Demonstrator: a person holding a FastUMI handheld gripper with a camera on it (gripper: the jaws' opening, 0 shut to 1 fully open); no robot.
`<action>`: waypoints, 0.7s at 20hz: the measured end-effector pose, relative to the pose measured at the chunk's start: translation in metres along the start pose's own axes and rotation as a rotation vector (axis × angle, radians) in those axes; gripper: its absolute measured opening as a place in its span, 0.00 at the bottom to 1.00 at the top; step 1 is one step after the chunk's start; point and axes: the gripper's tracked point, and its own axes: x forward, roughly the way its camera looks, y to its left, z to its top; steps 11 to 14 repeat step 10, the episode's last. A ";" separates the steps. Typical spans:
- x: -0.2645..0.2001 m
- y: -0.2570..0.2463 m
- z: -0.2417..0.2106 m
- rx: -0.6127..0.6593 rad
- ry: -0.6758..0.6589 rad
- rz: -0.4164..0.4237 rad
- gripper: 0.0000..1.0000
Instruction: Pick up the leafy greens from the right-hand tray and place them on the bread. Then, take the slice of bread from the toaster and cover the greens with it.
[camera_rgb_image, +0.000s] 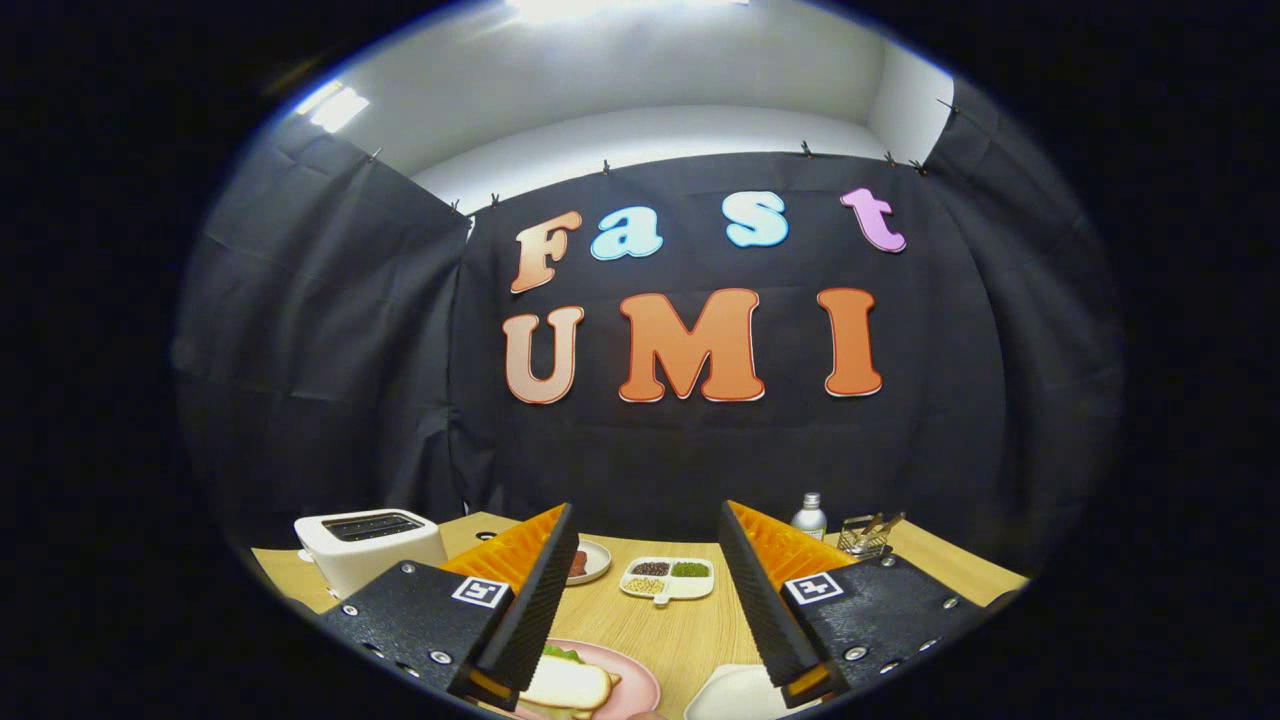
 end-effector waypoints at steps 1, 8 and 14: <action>0.001 0.001 -0.003 -0.002 -0.003 0.001 0.87; -0.001 0.007 -0.005 -0.005 -0.010 0.021 0.88; -0.004 0.009 -0.003 0.003 -0.017 0.036 0.88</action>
